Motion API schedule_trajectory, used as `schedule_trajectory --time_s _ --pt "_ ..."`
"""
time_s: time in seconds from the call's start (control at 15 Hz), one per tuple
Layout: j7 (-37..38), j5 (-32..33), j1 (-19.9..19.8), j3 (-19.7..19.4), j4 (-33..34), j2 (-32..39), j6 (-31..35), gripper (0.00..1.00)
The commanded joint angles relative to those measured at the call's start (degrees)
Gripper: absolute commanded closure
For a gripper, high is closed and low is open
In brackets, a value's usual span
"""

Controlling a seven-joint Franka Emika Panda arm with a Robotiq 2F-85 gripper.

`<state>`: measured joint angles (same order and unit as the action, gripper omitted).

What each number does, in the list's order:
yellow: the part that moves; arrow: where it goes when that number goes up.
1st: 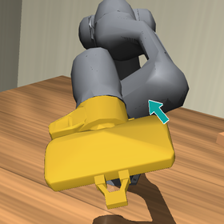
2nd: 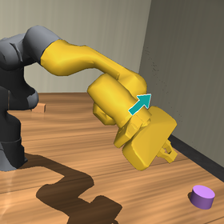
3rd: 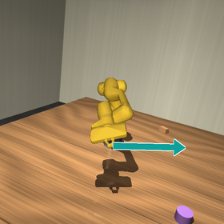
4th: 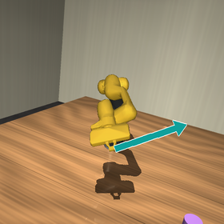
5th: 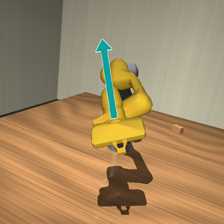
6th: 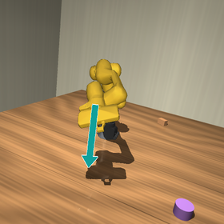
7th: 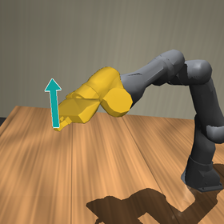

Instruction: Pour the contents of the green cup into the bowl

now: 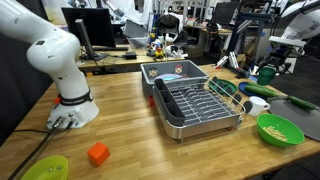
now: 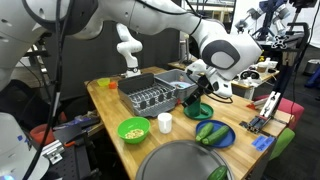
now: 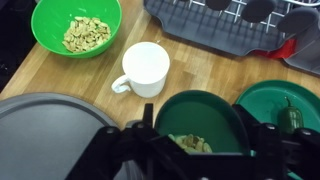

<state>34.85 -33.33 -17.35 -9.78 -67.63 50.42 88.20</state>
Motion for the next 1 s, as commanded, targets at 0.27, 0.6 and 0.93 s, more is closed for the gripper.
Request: schedule_trajectory --time_s 0.27,0.6,0.93 --pt "-0.34 1.50 0.40 -0.73 -3.01 -1.79 1.03 0.48" --pt "-1.69 2.21 1.09 -2.13 -9.99 -6.28 2.04 0.48" --pt "-1.44 3.94 1.34 -1.95 -18.74 -11.66 3.79 0.48"
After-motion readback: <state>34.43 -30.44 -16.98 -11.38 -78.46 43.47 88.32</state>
